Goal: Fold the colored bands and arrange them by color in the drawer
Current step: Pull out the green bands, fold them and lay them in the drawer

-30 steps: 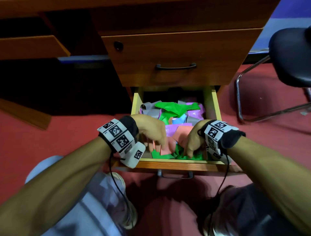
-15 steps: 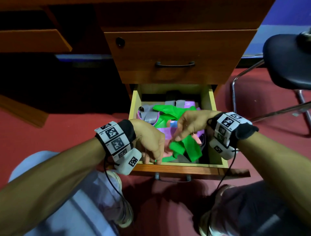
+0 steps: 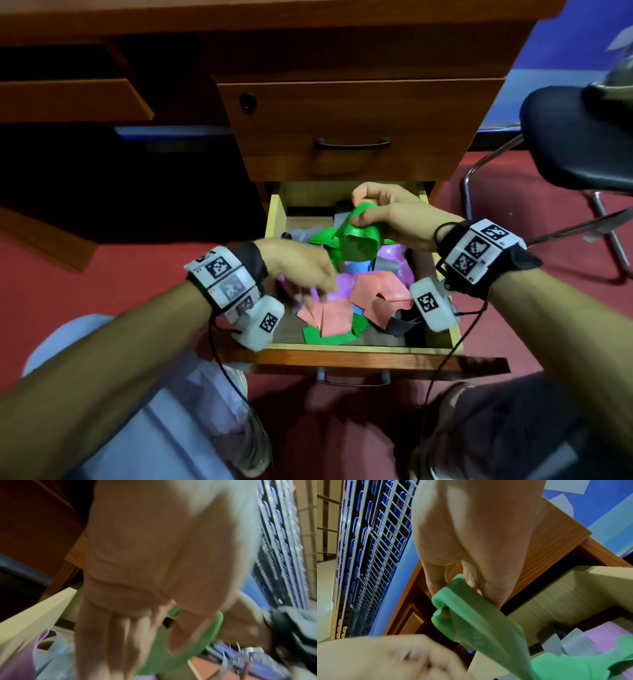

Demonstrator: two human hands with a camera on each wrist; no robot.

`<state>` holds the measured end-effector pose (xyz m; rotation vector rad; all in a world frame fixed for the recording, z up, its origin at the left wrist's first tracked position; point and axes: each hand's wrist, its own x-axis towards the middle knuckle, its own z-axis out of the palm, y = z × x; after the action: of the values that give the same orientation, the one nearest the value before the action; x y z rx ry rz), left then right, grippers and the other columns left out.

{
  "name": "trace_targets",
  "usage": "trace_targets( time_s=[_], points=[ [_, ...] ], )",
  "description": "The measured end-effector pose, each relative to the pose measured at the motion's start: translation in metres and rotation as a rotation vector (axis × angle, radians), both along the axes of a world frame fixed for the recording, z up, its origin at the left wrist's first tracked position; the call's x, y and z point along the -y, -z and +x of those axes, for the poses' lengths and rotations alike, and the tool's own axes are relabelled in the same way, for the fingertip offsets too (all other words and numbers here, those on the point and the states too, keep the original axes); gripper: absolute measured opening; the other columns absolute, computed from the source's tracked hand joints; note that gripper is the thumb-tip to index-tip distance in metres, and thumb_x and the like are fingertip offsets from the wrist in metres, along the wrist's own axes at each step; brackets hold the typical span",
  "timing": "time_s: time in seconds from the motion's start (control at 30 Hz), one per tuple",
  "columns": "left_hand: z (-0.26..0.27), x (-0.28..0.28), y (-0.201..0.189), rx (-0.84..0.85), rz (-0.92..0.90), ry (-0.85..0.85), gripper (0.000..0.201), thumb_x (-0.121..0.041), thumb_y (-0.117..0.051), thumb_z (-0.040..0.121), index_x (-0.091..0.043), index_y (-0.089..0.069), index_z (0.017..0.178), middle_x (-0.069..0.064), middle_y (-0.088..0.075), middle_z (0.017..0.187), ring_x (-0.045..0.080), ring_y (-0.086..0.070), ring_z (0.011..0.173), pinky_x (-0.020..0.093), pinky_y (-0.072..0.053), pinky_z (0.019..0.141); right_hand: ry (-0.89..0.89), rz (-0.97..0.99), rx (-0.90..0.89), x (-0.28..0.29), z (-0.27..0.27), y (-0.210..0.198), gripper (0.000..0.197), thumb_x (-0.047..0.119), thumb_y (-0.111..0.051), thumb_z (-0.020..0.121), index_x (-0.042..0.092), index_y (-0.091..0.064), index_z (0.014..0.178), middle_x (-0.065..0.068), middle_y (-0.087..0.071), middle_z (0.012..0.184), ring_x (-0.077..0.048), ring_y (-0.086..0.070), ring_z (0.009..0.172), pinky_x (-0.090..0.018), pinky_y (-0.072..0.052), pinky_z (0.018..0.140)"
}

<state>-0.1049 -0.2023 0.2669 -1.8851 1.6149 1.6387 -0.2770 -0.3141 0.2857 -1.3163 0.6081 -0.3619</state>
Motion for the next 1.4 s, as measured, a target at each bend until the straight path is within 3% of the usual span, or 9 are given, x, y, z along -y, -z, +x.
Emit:
trace_targets(
  time_s=[0.1,0.2,0.33,0.47,0.67,0.9,1.07,1.3,1.4],
  points=[
    [0.013,0.014,-0.026,-0.136,-0.249,-0.58,0.023,-0.004,-0.041,0.103,-0.009,-0.054,0.085,0.011,-0.058,0.081,0.019,-0.054,0.062,0.03,-0.045,0.057,0.023,0.033,0.092,-0.007,0.001,-0.008,0.034,-0.013,-0.063,0.072,0.016,-0.058,0.087,-0.005,-0.057,0.069,-0.016,-0.057,0.059,-0.026,-0.051,0.058],
    [0.02,0.02,-0.048,-0.376,-0.26,-0.926,0.029,-0.031,-0.04,0.109,-0.007,-0.055,0.112,0.016,-0.068,0.101,0.024,-0.069,0.079,0.036,-0.06,0.069,0.015,0.064,0.168,-0.013,0.0,-0.015,0.035,-0.014,-0.058,0.071,0.014,-0.056,0.091,-0.006,-0.058,0.069,-0.017,-0.059,0.057,-0.025,-0.051,0.056],
    [0.019,0.014,-0.056,-0.556,-0.089,-0.844,0.038,-0.047,-0.051,0.102,-0.012,-0.065,0.11,0.01,-0.074,0.107,0.02,-0.073,0.089,0.028,-0.06,0.071,-0.001,0.056,0.195,-0.017,-0.001,-0.021,0.034,-0.011,-0.057,0.07,0.016,-0.056,0.091,-0.009,-0.054,0.072,-0.022,-0.052,0.062,-0.029,-0.047,0.058],
    [0.018,0.011,-0.054,-0.639,-0.131,-0.95,0.01,-0.022,-0.067,0.097,-0.016,-0.069,0.104,0.003,-0.074,0.099,0.015,-0.071,0.083,0.02,-0.057,0.063,0.0,0.092,0.219,-0.018,0.0,-0.022,0.034,-0.012,-0.054,0.069,0.014,-0.055,0.091,-0.007,-0.056,0.071,-0.02,-0.056,0.059,-0.026,-0.052,0.055],
    [0.024,0.019,-0.051,-0.507,-0.487,-1.021,0.006,-0.009,-0.074,0.09,-0.012,-0.073,0.096,0.007,-0.073,0.088,0.012,-0.067,0.07,0.016,-0.053,0.052,0.043,0.083,0.15,-0.011,0.002,-0.015,0.023,-0.003,-0.058,0.074,0.016,-0.057,0.088,-0.009,-0.055,0.08,-0.018,-0.055,0.063,-0.023,-0.047,0.053],
    [0.037,0.019,-0.076,-0.279,-1.156,-0.68,0.007,-0.018,-0.083,0.082,-0.015,-0.082,0.088,0.004,-0.078,0.085,0.009,-0.07,0.076,0.021,-0.052,0.069,-0.009,-0.478,-0.546,0.011,-0.003,0.007,0.045,0.055,-0.05,0.097,0.012,-0.058,0.108,-0.002,-0.068,0.09,-0.015,-0.063,0.076,-0.026,-0.048,0.064],
    [0.042,0.021,-0.08,-0.031,-1.304,-0.583,0.002,-0.024,-0.081,0.083,-0.022,-0.082,0.084,-0.009,-0.076,0.078,0.006,-0.07,0.075,0.02,-0.052,0.068,-0.311,-0.8,-0.882,0.024,-0.004,0.035,0.037,0.047,-0.049,0.099,0.02,-0.067,0.116,-0.003,-0.068,0.116,-0.022,-0.062,0.108,-0.031,-0.046,0.092],
    [0.045,0.032,-0.064,0.036,-1.185,-0.743,0.011,-0.01,-0.071,0.08,-0.018,-0.076,0.073,-0.008,-0.063,0.061,-0.004,-0.051,0.052,0.016,-0.041,0.054,-0.378,-0.855,-0.925,0.012,0.026,0.079,0.077,0.039,-0.063,0.093,0.017,-0.023,0.154,-0.015,-0.033,0.157,-0.032,-0.039,0.14,-0.04,-0.035,0.113],
    [0.044,0.032,-0.057,0.132,-1.091,-0.664,0.014,-0.01,-0.071,0.08,-0.019,-0.076,0.071,-0.012,-0.062,0.058,-0.003,-0.051,0.052,0.017,-0.041,0.054,-0.33,-0.772,-0.883,0.009,0.032,0.088,0.078,0.037,-0.06,0.096,0.02,-0.014,0.157,-0.017,-0.048,0.148,-0.033,-0.048,0.133,-0.039,-0.04,0.108]
  ],
)
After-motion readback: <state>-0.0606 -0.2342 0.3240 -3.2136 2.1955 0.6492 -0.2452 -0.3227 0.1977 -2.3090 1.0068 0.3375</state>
